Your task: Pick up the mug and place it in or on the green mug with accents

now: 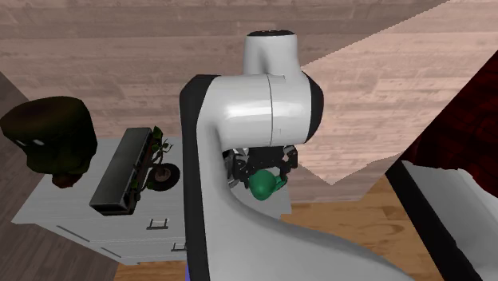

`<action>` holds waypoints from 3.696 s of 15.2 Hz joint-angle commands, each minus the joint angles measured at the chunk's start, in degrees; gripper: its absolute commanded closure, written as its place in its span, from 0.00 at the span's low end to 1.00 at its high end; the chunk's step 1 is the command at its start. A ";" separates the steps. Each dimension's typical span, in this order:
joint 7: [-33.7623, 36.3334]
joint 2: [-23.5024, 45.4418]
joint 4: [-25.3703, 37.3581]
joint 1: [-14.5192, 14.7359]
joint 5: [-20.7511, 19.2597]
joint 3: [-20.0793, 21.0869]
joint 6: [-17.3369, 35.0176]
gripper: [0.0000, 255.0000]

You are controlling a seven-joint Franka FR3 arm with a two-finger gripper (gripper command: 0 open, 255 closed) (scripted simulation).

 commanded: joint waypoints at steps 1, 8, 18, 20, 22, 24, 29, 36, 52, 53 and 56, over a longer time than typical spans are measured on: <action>0.00 0.00 0.00 0.00 0.00 0.00 0.00 0.00; -14.91 8.79 -3.29 2.54 0.19 -9.35 16.56 0.00; -41.34 29.98 2.12 10.92 12.03 -21.82 34.72 0.00; -47.82 34.98 4.63 12.84 16.73 -23.76 36.51 0.00; -54.54 40.16 7.60 14.32 22.06 -25.14 37.43 0.00; -61.20 45.40 11.01 15.17 27.66 -25.80 37.45 0.00; -75.48 57.92 20.97 13.97 40.11 -24.03 34.73 0.00; -78.88 62.30 21.71 13.95 44.46 -21.98 37.26 0.00; -79.27 62.91 21.43 14.15 45.20 -21.67 38.06 1.00; -79.27 62.91 21.43 14.15 45.20 -21.67 38.06 1.00; -78.79 62.47 21.59 14.22 44.74 -21.81 37.65 1.00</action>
